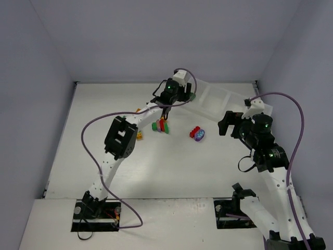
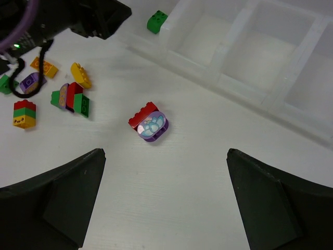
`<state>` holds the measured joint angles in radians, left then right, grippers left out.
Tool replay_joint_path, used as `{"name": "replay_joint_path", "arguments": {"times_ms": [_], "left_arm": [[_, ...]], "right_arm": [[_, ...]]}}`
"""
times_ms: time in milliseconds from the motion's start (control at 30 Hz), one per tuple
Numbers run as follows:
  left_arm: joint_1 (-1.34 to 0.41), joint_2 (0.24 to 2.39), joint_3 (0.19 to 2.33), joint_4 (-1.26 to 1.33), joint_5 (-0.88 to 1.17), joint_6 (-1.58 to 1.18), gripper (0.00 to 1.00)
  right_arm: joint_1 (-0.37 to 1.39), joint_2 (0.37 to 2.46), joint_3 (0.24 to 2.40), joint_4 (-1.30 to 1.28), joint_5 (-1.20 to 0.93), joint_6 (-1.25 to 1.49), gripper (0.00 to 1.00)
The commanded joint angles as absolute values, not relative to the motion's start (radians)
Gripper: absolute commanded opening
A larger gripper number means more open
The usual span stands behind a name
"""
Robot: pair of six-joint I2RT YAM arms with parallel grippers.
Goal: Sort the legos into containers by color
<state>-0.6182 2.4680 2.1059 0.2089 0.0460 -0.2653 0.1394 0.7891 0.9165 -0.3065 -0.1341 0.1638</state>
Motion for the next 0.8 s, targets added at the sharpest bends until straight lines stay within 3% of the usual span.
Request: {"name": "replay_joint_path", "arguments": {"times_ms": [0,133,367,767], "left_arm": [[-0.56,2.157,2.008,0.235,-0.025,-0.281,0.65],[-0.471,1.971,1.751,0.118,-0.011,-0.29,0.65],[-0.286,1.747,1.484,-0.158,0.043,-0.161,0.65],[-0.097,1.851,1.427,-0.35,0.158,-0.077,0.65]], "right_arm": [[0.147,0.781,0.937,-0.279,-0.161,0.153,1.0],[0.149,0.77,0.931,-0.287,-0.156,0.143,1.0],[0.152,0.756,0.928,-0.288,-0.156,0.141,1.0],[0.153,0.758,0.923,-0.287,-0.153,0.141,1.0]]}}
